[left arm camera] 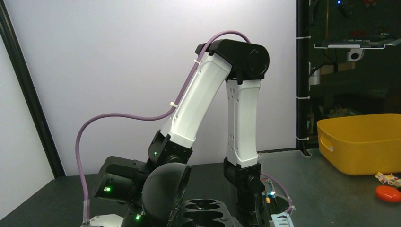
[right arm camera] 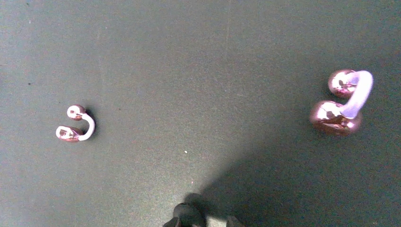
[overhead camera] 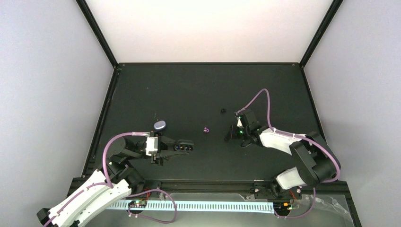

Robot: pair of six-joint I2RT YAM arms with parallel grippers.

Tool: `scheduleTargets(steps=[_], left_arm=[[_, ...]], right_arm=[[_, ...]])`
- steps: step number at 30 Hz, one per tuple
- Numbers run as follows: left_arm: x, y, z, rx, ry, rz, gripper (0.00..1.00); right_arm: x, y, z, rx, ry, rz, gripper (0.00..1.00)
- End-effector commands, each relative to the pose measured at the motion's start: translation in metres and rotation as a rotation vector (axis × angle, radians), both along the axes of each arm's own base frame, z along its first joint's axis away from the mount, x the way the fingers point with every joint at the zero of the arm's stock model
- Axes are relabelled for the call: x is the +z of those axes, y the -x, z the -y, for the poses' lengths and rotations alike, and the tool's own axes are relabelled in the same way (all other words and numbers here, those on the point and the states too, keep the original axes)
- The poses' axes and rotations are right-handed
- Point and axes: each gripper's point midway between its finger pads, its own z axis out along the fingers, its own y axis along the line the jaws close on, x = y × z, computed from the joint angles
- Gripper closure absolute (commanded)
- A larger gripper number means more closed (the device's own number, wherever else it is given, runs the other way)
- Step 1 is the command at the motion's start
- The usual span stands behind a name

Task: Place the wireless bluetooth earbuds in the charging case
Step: Pick up the earbud from the center of the board.

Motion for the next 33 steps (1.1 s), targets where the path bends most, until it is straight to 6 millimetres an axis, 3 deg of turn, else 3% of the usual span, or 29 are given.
scheduleTargets(steps=[1,17,29,33], left_arm=[[0.009,0.005,-0.004,-0.002,0.018,0.037,0.98],[0.009,0.006,-0.004,-0.005,0.020,0.039,0.98],[0.009,0.006,-0.004,-0.006,0.019,0.036,0.98],[0.009,0.006,-0.004,-0.007,0.021,0.036,0.98]], right_arm=[[-0.006,0.001,-0.001,0.012,0.048,-0.010,0.76],[-0.004,0.008,-0.018,0.072,0.082,0.000,0.79],[0.004,0.009,-0.023,0.078,0.061,0.012,0.91],[0.007,0.009,-0.025,0.081,0.046,0.016,0.90]])
